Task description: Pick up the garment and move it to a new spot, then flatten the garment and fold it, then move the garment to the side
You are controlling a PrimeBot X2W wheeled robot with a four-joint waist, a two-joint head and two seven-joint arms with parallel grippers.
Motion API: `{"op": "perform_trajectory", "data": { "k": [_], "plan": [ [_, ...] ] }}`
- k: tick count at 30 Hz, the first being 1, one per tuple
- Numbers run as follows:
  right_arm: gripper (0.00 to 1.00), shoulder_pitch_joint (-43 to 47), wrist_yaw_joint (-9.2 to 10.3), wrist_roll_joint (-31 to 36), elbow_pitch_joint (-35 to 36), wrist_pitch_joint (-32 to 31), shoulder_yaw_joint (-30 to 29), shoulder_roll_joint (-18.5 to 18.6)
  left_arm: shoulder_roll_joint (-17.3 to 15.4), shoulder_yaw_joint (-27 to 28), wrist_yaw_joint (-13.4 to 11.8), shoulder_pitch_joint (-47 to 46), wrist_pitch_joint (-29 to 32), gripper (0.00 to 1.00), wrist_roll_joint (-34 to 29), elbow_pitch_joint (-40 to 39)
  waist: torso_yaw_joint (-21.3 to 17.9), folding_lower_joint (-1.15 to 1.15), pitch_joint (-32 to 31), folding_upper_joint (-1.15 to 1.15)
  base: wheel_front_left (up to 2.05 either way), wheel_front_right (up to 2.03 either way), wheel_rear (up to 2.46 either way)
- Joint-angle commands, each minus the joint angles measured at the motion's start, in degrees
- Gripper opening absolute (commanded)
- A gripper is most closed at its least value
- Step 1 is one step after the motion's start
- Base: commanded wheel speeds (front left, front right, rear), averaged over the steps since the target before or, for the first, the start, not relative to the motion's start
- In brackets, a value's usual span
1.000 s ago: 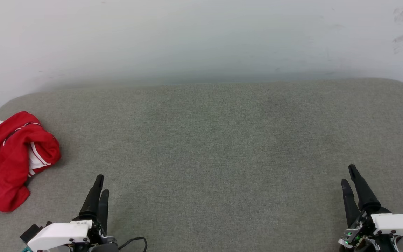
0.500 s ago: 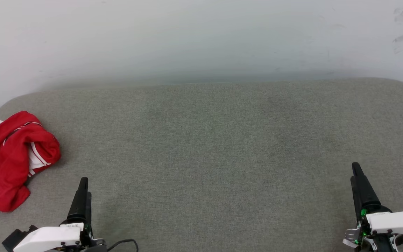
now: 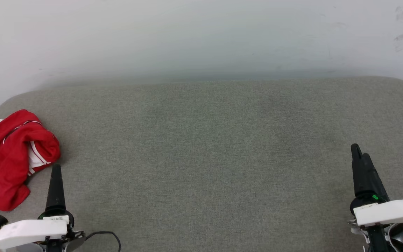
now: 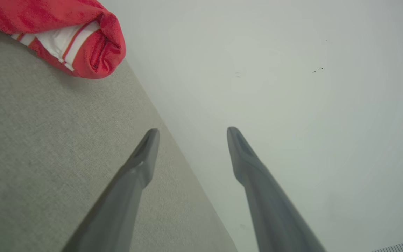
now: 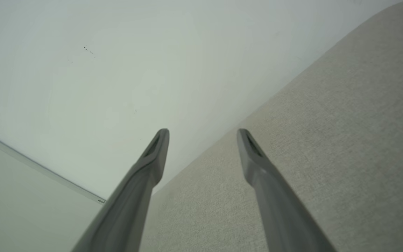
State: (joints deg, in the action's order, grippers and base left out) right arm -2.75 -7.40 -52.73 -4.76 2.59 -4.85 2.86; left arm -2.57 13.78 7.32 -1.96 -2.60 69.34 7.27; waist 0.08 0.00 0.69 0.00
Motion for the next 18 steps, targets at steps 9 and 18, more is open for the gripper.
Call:
{"op": "perform_trajectory", "data": {
  "k": [9,18],
  "plan": [
    [1.0,-0.51,-0.1,16.01,6.04,2.2,2.04,0.06,-0.27,-2.82,-2.72,0.01,-2.22,1.0,-15.8,-10.68,0.02,0.0,0.39,0.0,0.0,0.0,0.0],
    [1.0,0.3,-0.11,26.53,7.29,3.8,2.94,0.05,-0.3,-11.32,-4.95,2.03,-3.82,1.0,-31.06,-14.88,-0.09,0.0,0.63,0.0,0.0,0.0,0.0]
  ]
}}
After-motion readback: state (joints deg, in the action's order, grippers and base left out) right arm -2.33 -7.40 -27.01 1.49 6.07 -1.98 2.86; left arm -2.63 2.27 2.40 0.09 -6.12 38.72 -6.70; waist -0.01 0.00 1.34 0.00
